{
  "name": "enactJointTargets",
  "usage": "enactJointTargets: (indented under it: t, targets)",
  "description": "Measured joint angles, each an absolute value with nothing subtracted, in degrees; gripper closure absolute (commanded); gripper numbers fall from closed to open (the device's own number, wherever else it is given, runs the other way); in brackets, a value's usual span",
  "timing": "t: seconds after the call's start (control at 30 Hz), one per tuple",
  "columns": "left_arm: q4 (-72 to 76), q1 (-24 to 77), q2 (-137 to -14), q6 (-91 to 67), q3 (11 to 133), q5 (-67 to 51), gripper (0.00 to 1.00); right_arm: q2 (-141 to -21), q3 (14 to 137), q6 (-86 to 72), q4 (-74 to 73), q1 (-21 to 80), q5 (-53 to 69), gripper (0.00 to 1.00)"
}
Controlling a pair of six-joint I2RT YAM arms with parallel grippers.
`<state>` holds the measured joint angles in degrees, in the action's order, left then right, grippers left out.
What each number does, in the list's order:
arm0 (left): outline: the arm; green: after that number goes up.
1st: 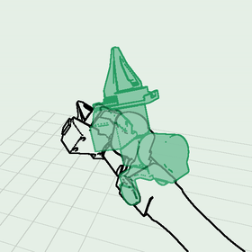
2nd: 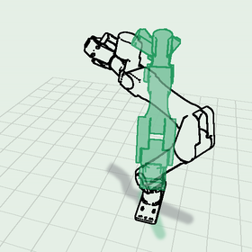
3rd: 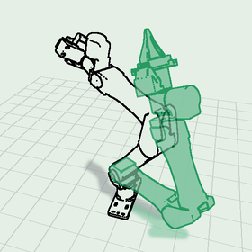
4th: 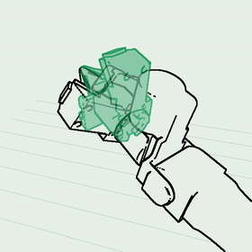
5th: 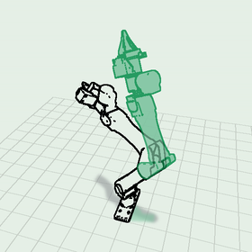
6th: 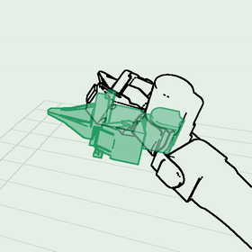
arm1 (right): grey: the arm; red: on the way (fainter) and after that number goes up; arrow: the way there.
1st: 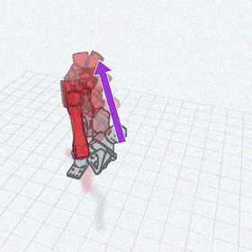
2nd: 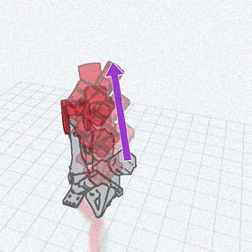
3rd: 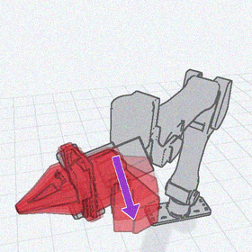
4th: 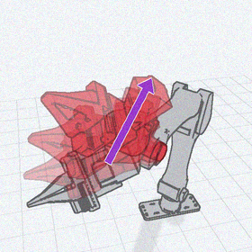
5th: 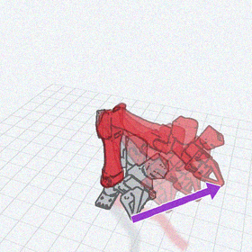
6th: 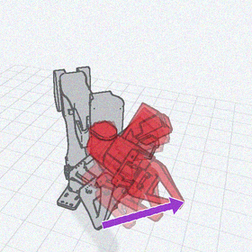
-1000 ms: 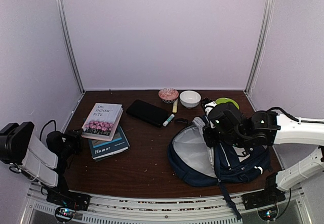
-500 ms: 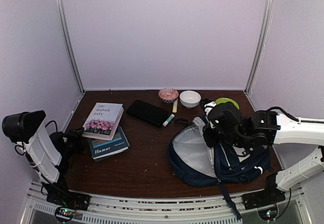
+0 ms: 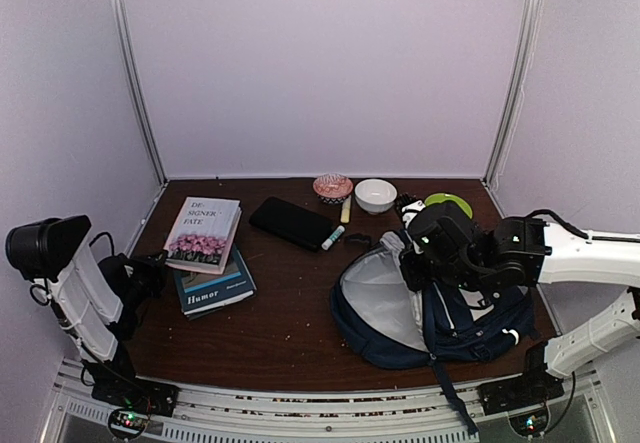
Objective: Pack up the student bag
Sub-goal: Pick up the book from the center of the board, then place the book in the student bag.
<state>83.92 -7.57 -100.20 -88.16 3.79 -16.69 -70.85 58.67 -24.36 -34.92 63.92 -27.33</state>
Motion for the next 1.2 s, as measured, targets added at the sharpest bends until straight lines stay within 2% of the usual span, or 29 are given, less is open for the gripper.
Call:
enactJointTargets:
  t: [0.17,0.43,0.53,0.67,0.77,0.97,1.2]
  targets:
    - [83.6,-7.6,-96.5,-88.2,2.6,-16.7,0.64,-70.8,58.7,-24.4,-35.0,63.9,-27.3,1.00]
    - [80.3,-7.6,-79.4,-89.1,0.6,-19.1,0.66,-70.8,59.0,-24.4,-35.4,63.9,-27.4,1.00]
    - [69.5,-7.4,-66.5,-87.9,1.3,-21.9,0.68,-70.4,59.0,-24.2,-35.9,63.9,-27.7,1.00]
    - [37.8,-4.8,-42.8,-80.1,8.4,-22.9,0.67,-69.9,60.1,-23.6,-37.5,63.9,-28.5,1.00]
    - [19.4,-2.5,-30.6,-74.1,16.2,-23.0,0.70,-69.6,60.6,-23.3,-38.4,63.9,-29.0,1.00]
    - [1.0,0.5,-23.2,-69.9,20.8,-27.0,0.72,-68.4,60.6,-23.1,-40.1,63.9,-29.8,1.00]
    - [-18.3,5.8,-21.2,-67.3,25.3,-30.9,0.71,-65.0,60.5,-23.5,-42.1,63.9,-30.6,1.00]
